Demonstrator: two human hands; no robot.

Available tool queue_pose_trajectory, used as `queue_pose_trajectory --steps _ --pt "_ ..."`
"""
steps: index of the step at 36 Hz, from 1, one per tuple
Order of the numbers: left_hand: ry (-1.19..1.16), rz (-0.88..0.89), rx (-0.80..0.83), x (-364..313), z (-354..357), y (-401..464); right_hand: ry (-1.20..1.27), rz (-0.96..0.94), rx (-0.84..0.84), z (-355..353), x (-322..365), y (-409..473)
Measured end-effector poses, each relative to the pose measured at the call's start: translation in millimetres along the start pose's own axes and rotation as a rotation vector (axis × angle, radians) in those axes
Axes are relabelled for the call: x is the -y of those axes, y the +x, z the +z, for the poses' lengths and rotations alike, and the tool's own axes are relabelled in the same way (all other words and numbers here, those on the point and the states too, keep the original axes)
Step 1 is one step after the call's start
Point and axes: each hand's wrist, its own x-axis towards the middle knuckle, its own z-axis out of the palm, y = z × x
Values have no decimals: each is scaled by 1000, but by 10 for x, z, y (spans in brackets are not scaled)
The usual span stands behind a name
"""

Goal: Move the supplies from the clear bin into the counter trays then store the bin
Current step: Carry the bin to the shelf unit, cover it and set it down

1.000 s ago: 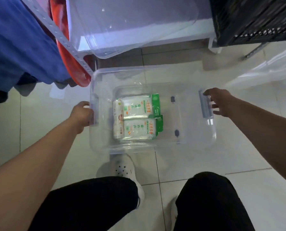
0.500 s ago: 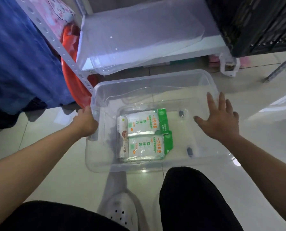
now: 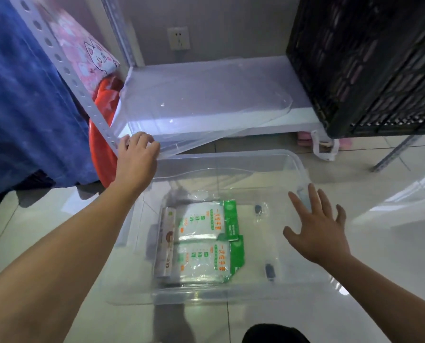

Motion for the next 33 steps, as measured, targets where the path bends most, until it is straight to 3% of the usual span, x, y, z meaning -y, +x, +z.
queue_pose_trajectory --steps 3,12,15,21,23,25,29,33 --pt "-106 80 -145 -99 -266 -90 44 20 -21 -45 44 -25" --pt "-462 68 -632 -280 -1560 -24 11 27 -131 -139 140 -128" --pt "-538 73 -733 -184 -1938 25 243 159 -222 -276 187 -128" --pt "-838 58 -1049 73 -2531 45 915 217 -676 -1186 285 242" --pt "-897 -22 -1032 123 -2619 55 1199 203 -777 -1525 314 311" --pt "-895 -137 -937 192 -2600 92 1326 188 -803 -1744 330 301" --pt "-805 -389 -545 303 -2250 135 1216 228 -684 -1759 372 143" --pt "-647 -527 -153 272 -1607 20 1022 261 -400 -1456 353 15"
